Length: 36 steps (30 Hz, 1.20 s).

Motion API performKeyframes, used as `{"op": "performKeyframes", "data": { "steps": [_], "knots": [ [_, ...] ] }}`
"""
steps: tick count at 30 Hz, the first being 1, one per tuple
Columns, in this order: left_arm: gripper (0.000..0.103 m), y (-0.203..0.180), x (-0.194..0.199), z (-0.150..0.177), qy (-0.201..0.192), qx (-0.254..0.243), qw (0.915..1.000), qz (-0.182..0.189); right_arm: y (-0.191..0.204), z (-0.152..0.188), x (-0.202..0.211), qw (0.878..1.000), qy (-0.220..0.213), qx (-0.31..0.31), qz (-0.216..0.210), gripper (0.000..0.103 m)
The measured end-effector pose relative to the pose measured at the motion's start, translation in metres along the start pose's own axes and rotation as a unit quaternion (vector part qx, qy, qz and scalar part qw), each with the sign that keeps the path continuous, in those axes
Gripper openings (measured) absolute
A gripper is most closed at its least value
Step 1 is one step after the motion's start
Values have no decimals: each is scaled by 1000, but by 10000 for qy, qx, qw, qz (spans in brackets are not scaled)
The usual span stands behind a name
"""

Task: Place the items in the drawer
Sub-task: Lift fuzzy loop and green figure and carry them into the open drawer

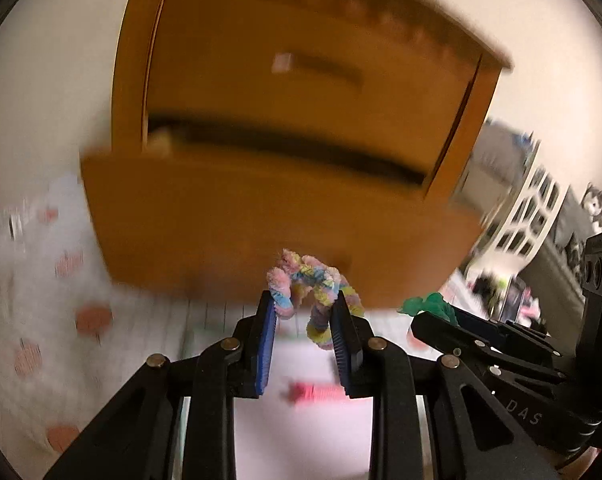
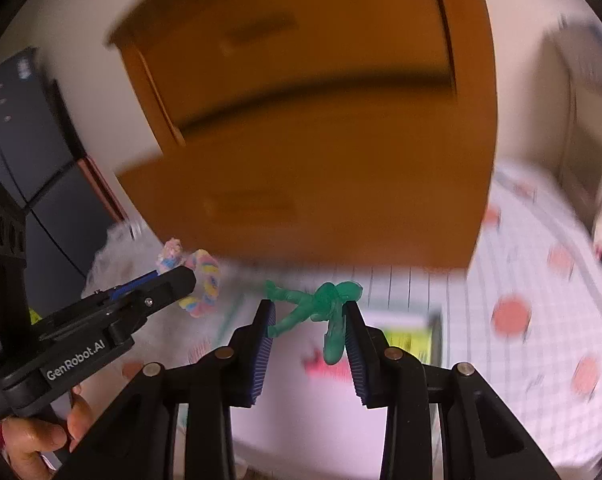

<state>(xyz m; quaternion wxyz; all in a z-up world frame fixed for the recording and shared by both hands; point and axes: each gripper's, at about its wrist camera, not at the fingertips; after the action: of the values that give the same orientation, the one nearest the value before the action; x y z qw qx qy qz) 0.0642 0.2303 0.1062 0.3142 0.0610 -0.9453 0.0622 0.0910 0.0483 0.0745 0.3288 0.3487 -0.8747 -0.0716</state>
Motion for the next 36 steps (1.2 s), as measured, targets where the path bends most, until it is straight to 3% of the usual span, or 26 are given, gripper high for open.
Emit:
{"op": "performKeyframes", "data": {
  "steps": [8, 15, 28, 31, 34, 36],
  "knots": [
    [28, 9, 17, -83, -728, 111, 9971, -171, 14, -93, 13, 9977, -542, 406, 70, 37],
    [28, 18, -4, -116, -611, 140, 9975, -338, 10, -140, -4, 9976, -505, 423, 218, 37],
    [30, 9, -59, -114, 31, 15, 9980, -627, 0, -148, -85, 9979, 347, 245, 484, 39],
    [42, 8, -65, -116, 97, 1, 9977, -669, 2, -148, -90, 9972, 431, 322, 517, 41],
    [58, 9, -66, -120, 95, 70, 9977, -662, 2, -147, -89, 9970, 454, 346, 521, 48],
    [60, 11, -58, -115, 93, 112, 9976, -672, 0, -147, -88, 9974, 430, 287, 505, 56]
  ]
}}
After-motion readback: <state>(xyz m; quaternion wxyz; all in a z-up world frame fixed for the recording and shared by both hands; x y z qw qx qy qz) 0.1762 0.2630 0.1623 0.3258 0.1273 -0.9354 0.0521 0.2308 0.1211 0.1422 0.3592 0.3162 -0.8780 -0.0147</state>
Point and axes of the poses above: each gripper's, at about its wrist camera, not at the fingertips, and x roughly against the way its jaws point, y to its left, z to its underside, and after that the axes turned 15 degrees about -z, right-handed
